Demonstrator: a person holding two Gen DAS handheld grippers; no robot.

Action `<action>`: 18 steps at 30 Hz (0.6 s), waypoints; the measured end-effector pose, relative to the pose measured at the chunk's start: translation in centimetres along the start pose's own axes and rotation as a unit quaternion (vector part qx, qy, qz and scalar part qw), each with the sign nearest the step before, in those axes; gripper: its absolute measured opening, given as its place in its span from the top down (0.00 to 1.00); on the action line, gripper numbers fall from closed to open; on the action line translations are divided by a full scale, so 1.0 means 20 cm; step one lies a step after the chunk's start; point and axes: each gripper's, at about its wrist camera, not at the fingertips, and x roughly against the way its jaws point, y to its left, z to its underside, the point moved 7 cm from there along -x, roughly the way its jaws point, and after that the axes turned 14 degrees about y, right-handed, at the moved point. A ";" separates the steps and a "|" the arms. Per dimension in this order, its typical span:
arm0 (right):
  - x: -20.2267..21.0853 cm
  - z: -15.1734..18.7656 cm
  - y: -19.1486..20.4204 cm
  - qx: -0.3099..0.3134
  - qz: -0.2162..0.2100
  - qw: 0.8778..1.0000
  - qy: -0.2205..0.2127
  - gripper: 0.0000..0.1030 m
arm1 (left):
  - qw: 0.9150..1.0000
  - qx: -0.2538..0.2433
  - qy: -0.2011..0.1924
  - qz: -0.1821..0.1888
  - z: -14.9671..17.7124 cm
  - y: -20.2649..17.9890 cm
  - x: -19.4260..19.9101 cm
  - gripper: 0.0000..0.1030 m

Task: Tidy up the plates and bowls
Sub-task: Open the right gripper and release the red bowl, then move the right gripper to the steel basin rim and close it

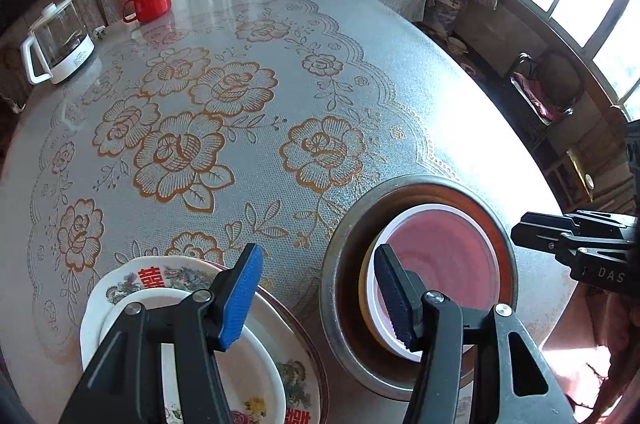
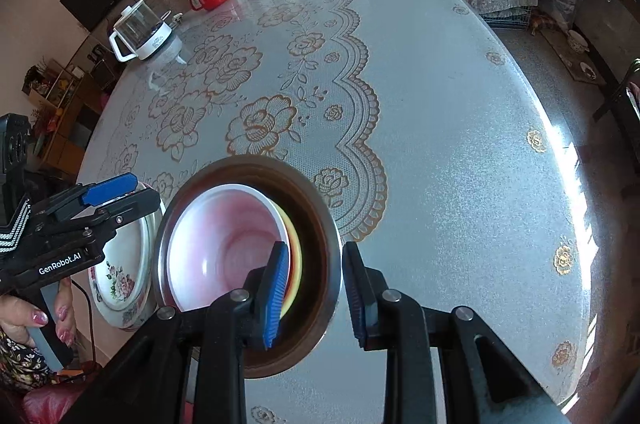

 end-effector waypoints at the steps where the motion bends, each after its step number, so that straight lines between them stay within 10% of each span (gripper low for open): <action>1: -0.01 0.01 -0.01 -0.004 -0.002 1.000 0.004 0.74 | 1.000 -0.002 0.002 -0.002 0.01 0.00 -0.01 0.46; 18: -0.20 0.10 -0.09 -0.049 -0.032 0.997 0.048 0.74 | 0.999 -0.003 0.039 -0.005 0.06 0.05 -0.09 0.57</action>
